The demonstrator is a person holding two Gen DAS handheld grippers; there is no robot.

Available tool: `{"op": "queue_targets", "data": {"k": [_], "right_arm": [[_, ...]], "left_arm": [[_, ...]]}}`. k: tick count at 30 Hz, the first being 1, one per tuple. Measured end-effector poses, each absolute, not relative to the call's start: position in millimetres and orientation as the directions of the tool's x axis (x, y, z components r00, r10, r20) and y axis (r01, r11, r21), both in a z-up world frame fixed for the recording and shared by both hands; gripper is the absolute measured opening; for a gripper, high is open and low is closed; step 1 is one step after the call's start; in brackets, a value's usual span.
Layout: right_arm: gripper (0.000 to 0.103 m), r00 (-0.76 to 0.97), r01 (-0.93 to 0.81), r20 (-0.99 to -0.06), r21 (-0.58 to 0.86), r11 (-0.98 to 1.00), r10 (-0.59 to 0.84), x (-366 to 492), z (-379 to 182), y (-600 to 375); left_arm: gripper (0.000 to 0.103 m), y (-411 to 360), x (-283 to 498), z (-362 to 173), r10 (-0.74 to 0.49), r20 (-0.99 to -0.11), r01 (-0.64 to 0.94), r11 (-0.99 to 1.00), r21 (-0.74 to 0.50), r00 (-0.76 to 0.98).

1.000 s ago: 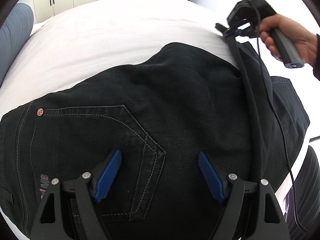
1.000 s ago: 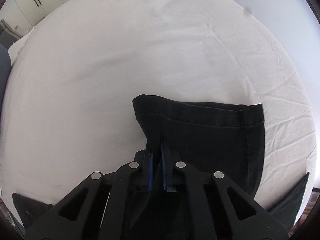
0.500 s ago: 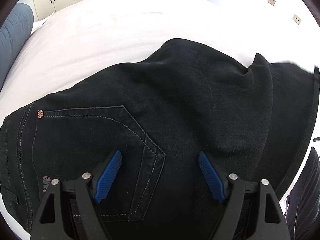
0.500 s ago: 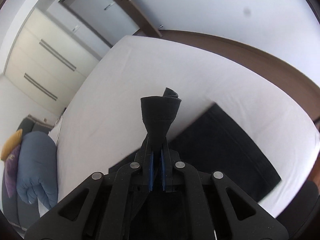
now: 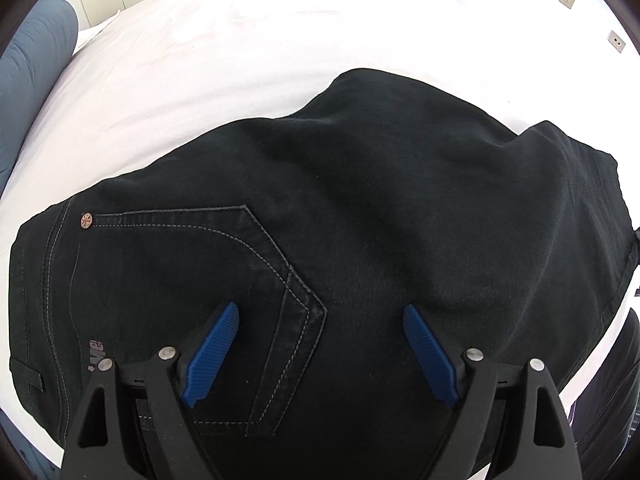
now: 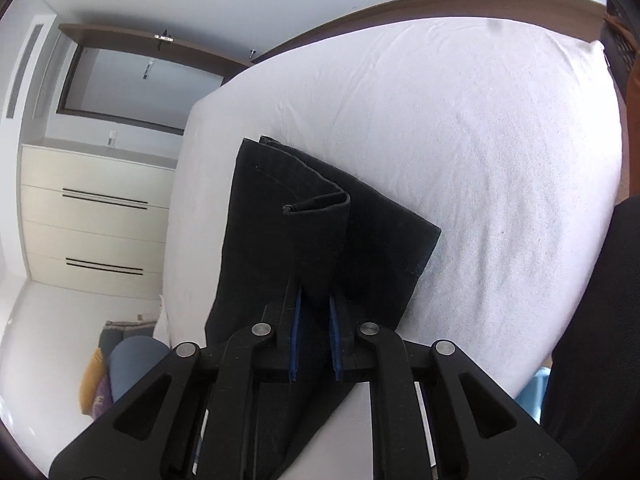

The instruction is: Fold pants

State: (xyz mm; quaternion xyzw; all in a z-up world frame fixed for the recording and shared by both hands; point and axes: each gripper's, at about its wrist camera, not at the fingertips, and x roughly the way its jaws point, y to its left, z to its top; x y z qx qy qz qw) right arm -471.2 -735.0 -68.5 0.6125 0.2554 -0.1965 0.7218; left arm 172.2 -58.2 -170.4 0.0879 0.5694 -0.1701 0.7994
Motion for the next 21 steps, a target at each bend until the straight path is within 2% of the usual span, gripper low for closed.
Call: {"op": "queue_targets", "data": {"k": [1, 5, 7, 10, 18, 21], "right_arm": [[0.023, 0.796, 0.593, -0.605, 0.787, 0.171, 0.022, -472, -68, -735], [0.022, 0.768, 0.629, -0.64, 0.749, 0.209, -0.015, -471, -65, -720], [0.007, 0.757, 0.642, -0.653, 0.74, 0.198, -0.016, -473, -70, -724], [0.003, 0.75, 0.648, -0.661, 0.732, 0.21, -0.013, -473, -76, -728], [0.002, 0.735, 0.661, -0.678, 0.714, 0.232, -0.007, -476, -75, -735], [0.002, 0.772, 0.62, -0.635, 0.762, 0.188, 0.032, -489, -81, -739]], "left_arm": [[0.086, -59, 171, -170, -0.169, -0.941, 0.371, 0.927, -0.051, 0.294], [0.086, -66, 171, -170, -0.161, -0.943, 0.36, 0.932, -0.047, 0.292], [0.087, -68, 171, -170, -0.157, -0.943, 0.358, 0.933, -0.044, 0.292], [0.087, -70, 169, -171, -0.152, -0.944, 0.354, 0.934, -0.041, 0.292], [0.087, -77, 165, -173, -0.152, -0.943, 0.36, 0.932, -0.037, 0.295], [0.09, -72, 165, -175, -0.159, -0.941, 0.359, 0.932, -0.044, 0.298]]}}
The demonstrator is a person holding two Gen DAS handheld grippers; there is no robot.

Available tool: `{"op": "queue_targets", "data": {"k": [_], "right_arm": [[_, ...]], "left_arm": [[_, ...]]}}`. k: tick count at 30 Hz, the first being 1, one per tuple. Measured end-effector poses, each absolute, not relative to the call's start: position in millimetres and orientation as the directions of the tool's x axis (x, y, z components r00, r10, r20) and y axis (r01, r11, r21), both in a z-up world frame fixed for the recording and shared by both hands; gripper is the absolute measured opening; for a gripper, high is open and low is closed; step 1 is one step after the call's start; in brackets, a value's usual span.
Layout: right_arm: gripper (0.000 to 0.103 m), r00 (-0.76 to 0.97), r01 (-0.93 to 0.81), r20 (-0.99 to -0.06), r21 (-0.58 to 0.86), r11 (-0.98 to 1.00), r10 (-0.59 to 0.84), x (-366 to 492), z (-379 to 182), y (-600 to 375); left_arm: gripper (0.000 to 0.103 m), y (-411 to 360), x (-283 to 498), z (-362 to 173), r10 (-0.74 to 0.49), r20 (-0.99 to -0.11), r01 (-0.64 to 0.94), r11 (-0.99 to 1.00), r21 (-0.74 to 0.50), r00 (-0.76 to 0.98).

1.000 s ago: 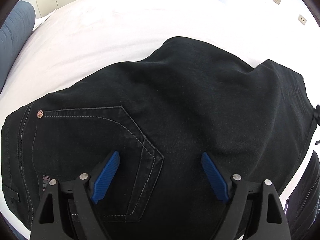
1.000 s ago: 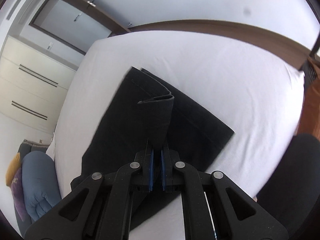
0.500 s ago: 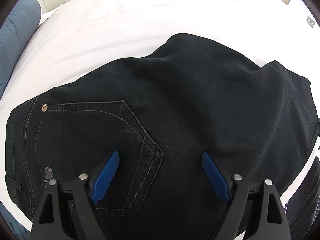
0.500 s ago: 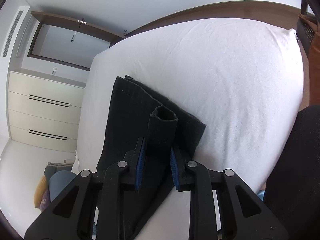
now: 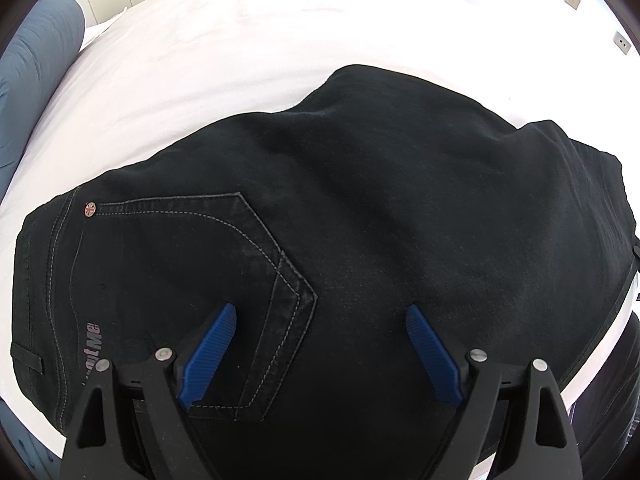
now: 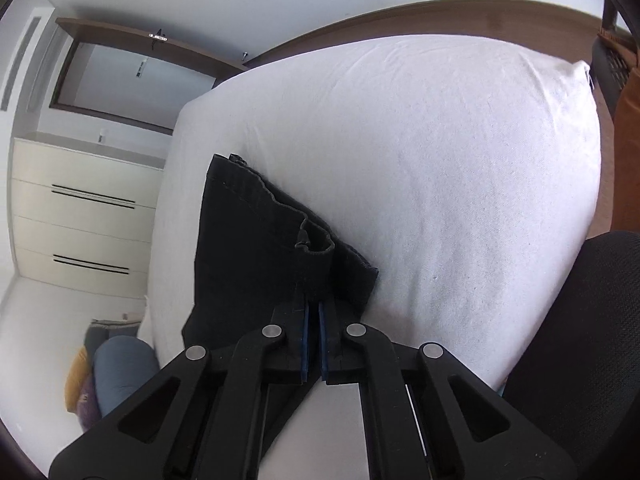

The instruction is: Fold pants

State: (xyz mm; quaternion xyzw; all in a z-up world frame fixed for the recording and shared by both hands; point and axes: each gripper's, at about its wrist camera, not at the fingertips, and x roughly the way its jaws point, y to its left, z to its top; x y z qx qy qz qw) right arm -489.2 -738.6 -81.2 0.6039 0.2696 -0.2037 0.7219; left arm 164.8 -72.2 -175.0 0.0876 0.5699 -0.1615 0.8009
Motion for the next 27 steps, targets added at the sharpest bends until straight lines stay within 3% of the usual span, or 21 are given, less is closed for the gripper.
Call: {"op": "queue_targets", "data": {"k": [2, 11, 12, 15, 19, 27], "right_arm": [[0.004, 0.797, 0.59, -0.601, 0.796, 0.135, 0.061, -503, -84, -742], [0.009, 0.767, 0.619, -0.641, 0.745, 0.248, 0.01, -500, -66, -743], [0.015, 0.764, 0.625, -0.645, 0.737, 0.256, -0.011, -500, -62, -746], [0.064, 0.742, 0.657, -0.665, 0.694, 0.295, -0.089, -505, -46, -758], [0.065, 0.732, 0.675, -0.665, 0.678, 0.292, -0.148, -515, -28, -775], [0.061, 0.747, 0.436, -0.658, 0.592, 0.678, 0.095, -398, 24, -741]], "left_arm": [[0.091, -73, 164, -176, -0.163, -0.94, 0.358, 0.932, -0.047, 0.3], [0.102, -77, 160, -182, -0.182, -0.93, 0.363, 0.93, -0.056, 0.321], [0.102, -78, 160, -182, -0.184, -0.929, 0.362, 0.93, -0.059, 0.321], [0.103, -82, 161, -183, -0.19, -0.928, 0.357, 0.931, -0.068, 0.319], [0.103, -80, 160, -186, -0.186, -0.929, 0.356, 0.932, -0.064, 0.32], [0.103, -90, 163, -182, -0.177, -0.931, 0.346, 0.936, -0.06, 0.319]]}}
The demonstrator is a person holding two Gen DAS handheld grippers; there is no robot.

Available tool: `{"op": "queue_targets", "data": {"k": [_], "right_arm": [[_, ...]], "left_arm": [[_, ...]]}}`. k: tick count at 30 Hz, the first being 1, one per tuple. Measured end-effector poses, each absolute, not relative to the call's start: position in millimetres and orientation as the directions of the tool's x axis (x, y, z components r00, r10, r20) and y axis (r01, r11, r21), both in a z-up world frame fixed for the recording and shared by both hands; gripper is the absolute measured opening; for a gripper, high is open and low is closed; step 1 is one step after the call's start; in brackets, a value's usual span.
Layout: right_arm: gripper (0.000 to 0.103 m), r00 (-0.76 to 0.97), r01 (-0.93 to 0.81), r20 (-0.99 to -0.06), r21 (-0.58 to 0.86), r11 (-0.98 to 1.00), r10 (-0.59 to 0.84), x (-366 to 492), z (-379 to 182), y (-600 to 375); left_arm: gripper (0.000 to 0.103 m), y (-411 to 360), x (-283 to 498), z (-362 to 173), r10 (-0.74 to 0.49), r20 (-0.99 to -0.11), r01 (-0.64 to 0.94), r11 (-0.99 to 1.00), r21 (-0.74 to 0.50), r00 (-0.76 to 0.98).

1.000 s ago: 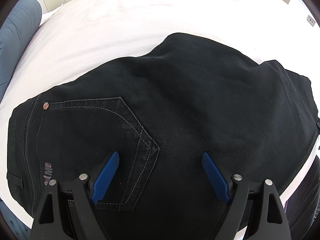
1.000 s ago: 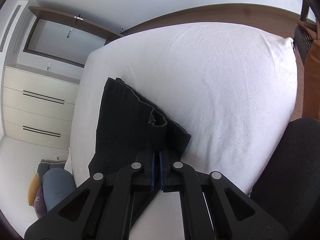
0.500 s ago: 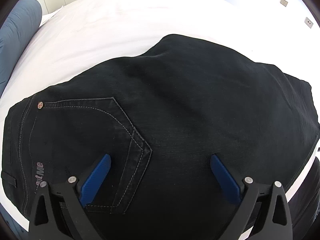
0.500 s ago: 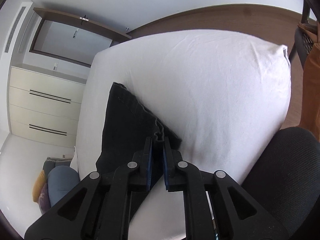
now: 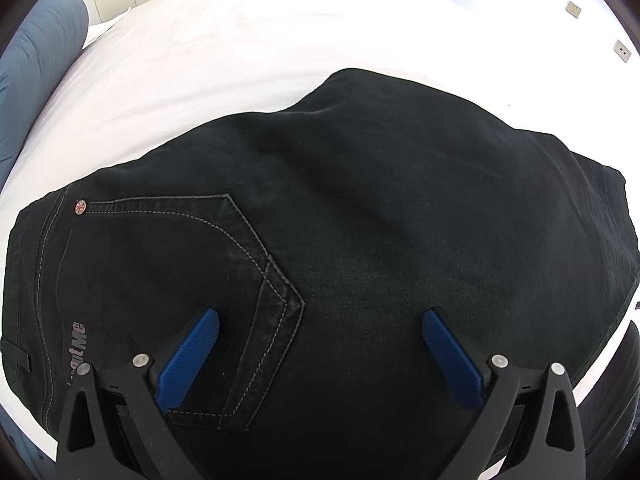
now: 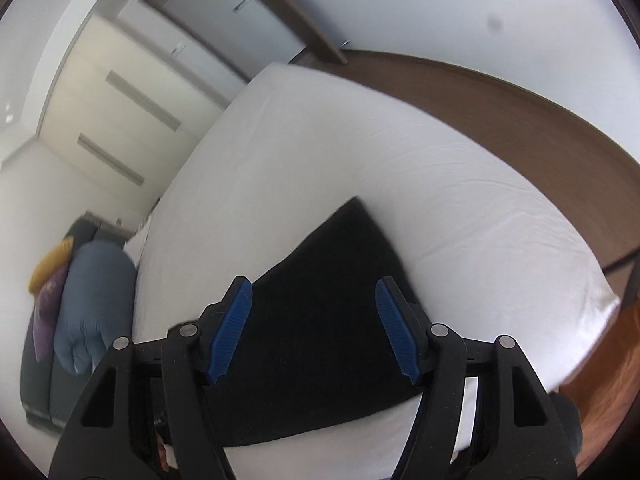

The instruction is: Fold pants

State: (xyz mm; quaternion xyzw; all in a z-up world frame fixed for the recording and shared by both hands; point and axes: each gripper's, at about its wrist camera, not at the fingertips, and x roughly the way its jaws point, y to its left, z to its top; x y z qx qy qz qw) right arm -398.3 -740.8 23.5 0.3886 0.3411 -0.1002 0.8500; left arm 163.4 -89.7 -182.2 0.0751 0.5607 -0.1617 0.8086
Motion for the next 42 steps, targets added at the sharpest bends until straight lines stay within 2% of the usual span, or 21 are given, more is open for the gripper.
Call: {"op": "queue_targets", "data": {"k": [4, 6, 7, 9, 11, 12, 13, 15, 19, 21, 24, 26, 29, 30, 31, 33, 35, 37, 40, 42], "right_arm": [[0.053, 0.652, 0.409, -0.744, 0.506, 0.759, 0.145, -331, 3, -724], [0.051, 0.588, 0.464, -0.799, 0.46, 0.757, 0.125, -307, -22, -729], [0.036, 0.555, 0.498, -0.825, 0.434, 0.751, 0.109, -297, -37, -736], [0.018, 0.541, 0.516, -0.839, 0.382, 0.766, 0.054, -284, -50, -745], [0.009, 0.552, 0.522, -0.833, 0.384, 0.761, 0.042, -274, -54, -755], [0.002, 0.555, 0.531, -0.831, 0.393, 0.751, 0.041, -271, -55, -761], [0.0, 0.558, 0.539, -0.829, 0.398, 0.742, 0.039, -267, -55, -767], [0.0, 0.571, 0.538, -0.82, 0.417, 0.732, 0.048, -261, -57, -775], [0.0, 0.567, 0.518, -0.824, 0.349, 0.781, -0.008, -253, -42, -766], [0.006, 0.565, 0.539, -0.825, 0.341, 0.77, -0.03, -264, -28, -757], [0.006, 0.653, 0.467, -0.755, 0.466, 0.752, 0.062, -294, -9, -729], [0.006, 0.65, 0.416, -0.749, 0.492, 0.765, 0.129, -308, -17, -707], [0.005, 0.553, 0.447, -0.824, 0.419, 0.79, 0.124, -325, -56, -694], [0.0, 0.594, 0.442, -0.79, 0.481, 0.757, 0.155, -334, -62, -702], [0.0, 0.614, 0.467, -0.775, 0.51, 0.722, 0.15, -343, -64, -713], [0.0, 0.609, 0.552, -0.791, 0.472, 0.688, 0.054, -358, -55, -732], [0.01, 0.588, 0.604, -0.808, 0.403, 0.688, -0.043, -358, -33, -737], [0.011, 0.594, 0.612, -0.796, 0.352, 0.708, -0.118, -347, -5, -727], [0.011, 0.68, 0.411, -0.724, 0.507, 0.758, 0.115, -294, 10, -686], [0.011, 0.645, 0.212, -0.702, 0.546, 0.811, 0.303, -233, 15, -616]], "left_arm": [[0.103, -87, 162, -180, -0.18, -0.93, 0.34, 0.938, -0.065, 0.32], [0.103, -86, 162, -181, -0.182, -0.928, 0.342, 0.938, -0.064, 0.326], [0.103, -83, 162, -180, -0.183, -0.926, 0.342, 0.938, -0.064, 0.329], [0.103, -79, 162, -180, -0.185, -0.923, 0.333, 0.941, -0.068, 0.336], [0.103, -76, 162, -179, -0.187, -0.92, 0.318, 0.945, -0.074, 0.343], [0.103, -74, 161, -179, -0.19, -0.918, 0.312, 0.947, -0.078, 0.348], [0.103, -74, 161, -178, -0.193, -0.916, 0.308, 0.948, -0.081, 0.351], [0.103, -74, 159, -177, -0.192, -0.914, 0.304, 0.949, -0.08, 0.358], [0.102, -67, 150, -167, -0.222, -0.895, 0.279, 0.953, -0.116, 0.386], [0.102, -62, 144, -157, -0.24, -0.876, 0.271, 0.954, -0.132, 0.419], [0.102, -62, 138, -152, -0.264, -0.858, 0.286, 0.947, -0.145, 0.441], [0.102, -65, 138, -159, -0.242, -0.873, 0.292, 0.949, -0.122, 0.423], [0.102, -62, 138, -171, -0.213, -0.891, 0.284, 0.954, -0.1, 0.401], [0.102, -58, 136, -171, -0.209, -0.888, 0.284, 0.954, -0.094, 0.409], [0.102, -53, 133, -171, -0.204, -0.886, 0.282, 0.955, -0.087, 0.416], [0.102, -38, 129, -168, -0.197, -0.883, 0.262, 0.961, -0.088, 0.426], [0.101, -23, 125, -162, -0.192, -0.875, 0.236, 0.967, -0.092, 0.445], [0.101, -11, 123, -151, -0.2, -0.858, 0.226, 0.969, -0.101, 0.473], [0.101, -3, 133, -138, -0.196, -0.835, 0.221, 0.971, -0.092, 0.515], [0.101, 3, 144, -138, -0.189, -0.829, 0.203, 0.975, -0.093, 0.526]]}}
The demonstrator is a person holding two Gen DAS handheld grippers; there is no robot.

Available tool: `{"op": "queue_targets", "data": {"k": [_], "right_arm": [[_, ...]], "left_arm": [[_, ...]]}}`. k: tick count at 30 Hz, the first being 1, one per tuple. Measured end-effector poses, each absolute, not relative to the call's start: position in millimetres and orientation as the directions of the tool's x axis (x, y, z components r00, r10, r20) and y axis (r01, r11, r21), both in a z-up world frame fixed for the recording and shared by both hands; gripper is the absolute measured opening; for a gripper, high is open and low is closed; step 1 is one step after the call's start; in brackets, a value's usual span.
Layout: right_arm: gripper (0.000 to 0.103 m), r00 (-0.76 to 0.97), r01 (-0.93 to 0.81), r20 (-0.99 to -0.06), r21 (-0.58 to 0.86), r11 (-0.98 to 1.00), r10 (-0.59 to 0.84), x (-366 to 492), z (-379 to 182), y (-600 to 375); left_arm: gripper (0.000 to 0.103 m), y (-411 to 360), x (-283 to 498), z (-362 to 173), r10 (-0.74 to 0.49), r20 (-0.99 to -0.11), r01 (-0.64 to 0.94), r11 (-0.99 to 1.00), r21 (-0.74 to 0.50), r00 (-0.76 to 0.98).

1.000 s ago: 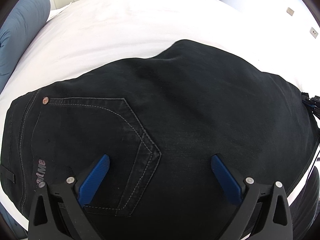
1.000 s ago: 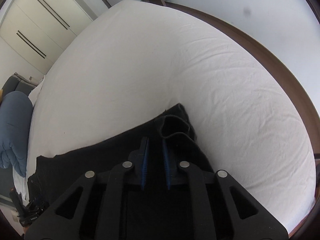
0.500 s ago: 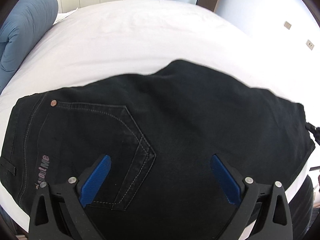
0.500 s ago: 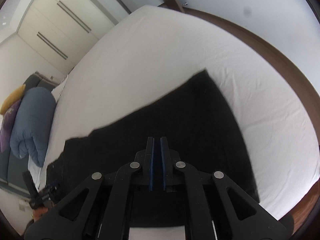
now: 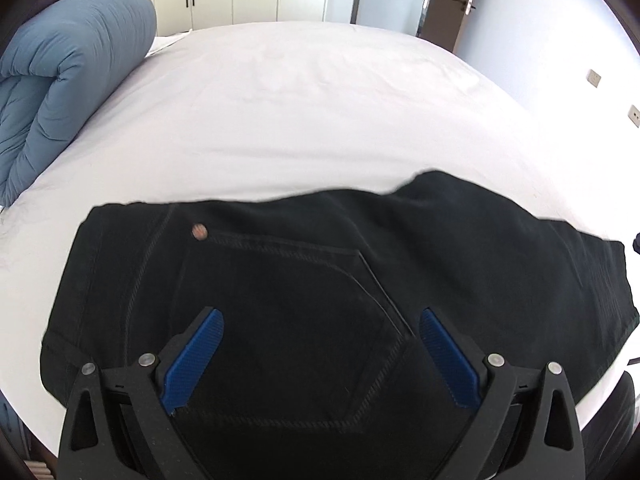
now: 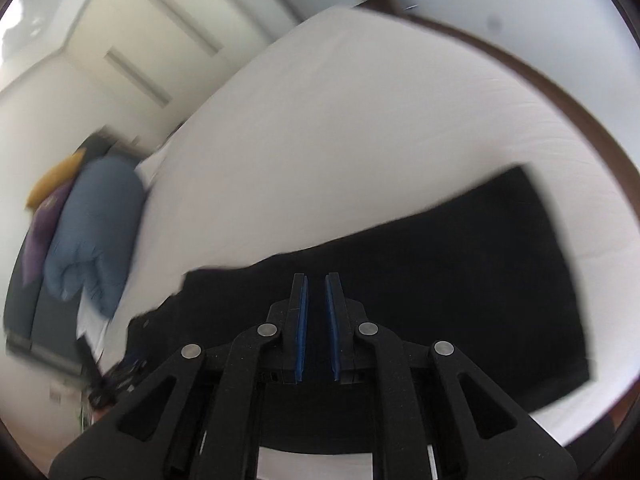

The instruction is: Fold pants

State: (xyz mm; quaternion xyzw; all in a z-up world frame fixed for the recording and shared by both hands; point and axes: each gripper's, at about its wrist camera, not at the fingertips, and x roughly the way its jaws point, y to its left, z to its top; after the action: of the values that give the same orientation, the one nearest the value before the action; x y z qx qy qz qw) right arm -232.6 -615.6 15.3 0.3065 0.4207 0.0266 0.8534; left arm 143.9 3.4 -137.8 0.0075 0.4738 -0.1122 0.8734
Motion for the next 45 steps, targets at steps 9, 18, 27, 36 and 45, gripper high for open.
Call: {"op": "queue_targets", "data": {"k": [9, 18, 27, 36, 45], "right_arm": [[0.011, 0.274, -0.128, -0.714, 0.637, 0.76, 0.644, -44, -72, -360], [0.007, 0.463, 0.161, -0.755, 0.587, 0.794, 0.464, 4, -133, -408], [0.006, 0.373, 0.036, -0.736, 0.62, 0.783, 0.565, -101, -135, -378], [0.0, 0.629, 0.396, -0.723, 0.615, 0.682, 0.287, -234, -146, -523], [0.008, 0.754, 0.513, -0.645, 0.696, 0.503, 0.124, -310, -117, -551]], "left_arm": [[0.097, 31, 157, -167, -0.15, -0.861, 0.164, 0.983, -0.079, 0.486], [0.099, 44, 159, -175, -0.162, -0.853, 0.144, 0.984, -0.103, 0.497], [0.099, 65, 153, -173, -0.157, -0.847, 0.107, 0.987, -0.119, 0.508], [0.099, 62, 156, -174, -0.181, -0.835, 0.187, 0.978, -0.095, 0.52], [0.092, 50, 156, -142, -0.17, -0.822, 0.206, 0.976, -0.066, 0.543]]}}
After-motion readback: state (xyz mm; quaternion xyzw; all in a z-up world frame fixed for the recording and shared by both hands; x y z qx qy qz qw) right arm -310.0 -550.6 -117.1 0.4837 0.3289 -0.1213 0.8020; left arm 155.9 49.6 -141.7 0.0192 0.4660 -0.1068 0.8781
